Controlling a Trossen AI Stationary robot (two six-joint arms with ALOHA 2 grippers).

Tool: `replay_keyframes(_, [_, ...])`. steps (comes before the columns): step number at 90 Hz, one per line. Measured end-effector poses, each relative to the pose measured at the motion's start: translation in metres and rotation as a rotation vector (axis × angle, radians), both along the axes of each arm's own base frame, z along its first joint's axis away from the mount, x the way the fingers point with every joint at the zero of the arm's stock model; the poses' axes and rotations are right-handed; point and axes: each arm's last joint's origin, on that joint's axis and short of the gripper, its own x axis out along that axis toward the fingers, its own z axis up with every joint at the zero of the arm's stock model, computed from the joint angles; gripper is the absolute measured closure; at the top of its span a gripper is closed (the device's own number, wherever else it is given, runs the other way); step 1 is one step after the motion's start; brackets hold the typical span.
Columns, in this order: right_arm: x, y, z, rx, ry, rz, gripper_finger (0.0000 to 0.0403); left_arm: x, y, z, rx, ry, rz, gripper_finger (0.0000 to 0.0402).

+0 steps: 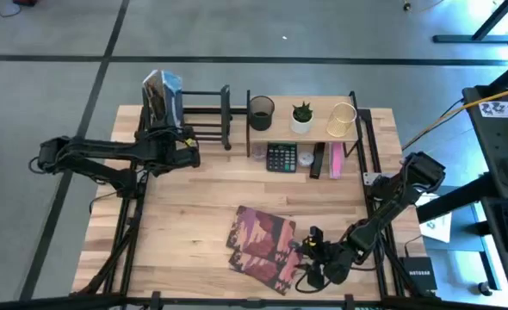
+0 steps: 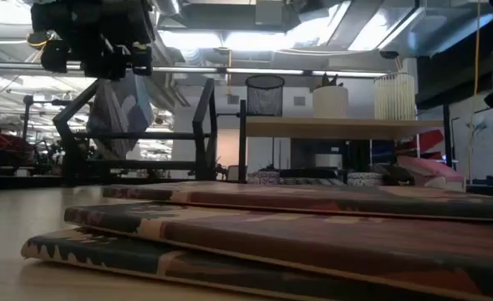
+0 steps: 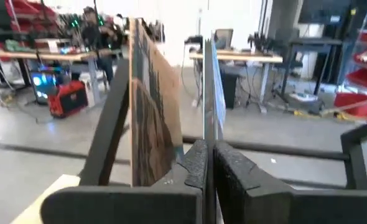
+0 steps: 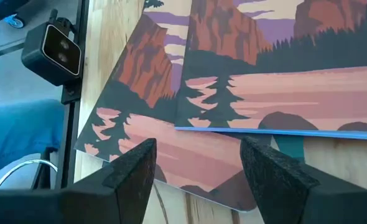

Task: Stock shelves
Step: Put the blue book on the book shelf

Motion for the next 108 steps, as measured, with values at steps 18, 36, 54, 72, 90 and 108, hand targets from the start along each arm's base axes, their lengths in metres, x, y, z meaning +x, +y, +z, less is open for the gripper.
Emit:
replay_keyframes(18, [0.000, 0.000, 0.000, 0.000, 0.000, 0.000, 0.0185, -0.001, 0.003, 0.000, 0.003, 0.000, 0.017, 0.0400])
replay_keyframes(36, [0.000, 0.000, 0.000, 0.005, 0.001, -0.005, 0.0185, -0.001, 0.002, 0.000, 0.004, -0.003, 0.010, 0.0400])
replay_keyframes(54, [0.002, -0.001, 0.000, 0.009, 0.002, -0.015, 0.0185, 0.002, -0.009, 0.000, -0.001, 0.029, -0.049, 0.0400])
replay_keyframes(72, [0.006, -0.005, 0.000, 0.023, 0.015, -0.024, 0.0185, 0.003, -0.014, 0.000, 0.000, 0.024, -0.078, 0.0401])
replay_keyframes(90, [0.006, -0.005, 0.000, 0.024, 0.017, -0.022, 0.0185, 0.003, -0.012, 0.000, -0.003, 0.025, -0.067, 0.0401])
replay_keyframes(108, [0.006, -0.005, 0.000, 0.019, 0.012, -0.027, 0.0185, 0.002, -0.007, -0.003, -0.103, 0.047, -0.072, 0.0395])
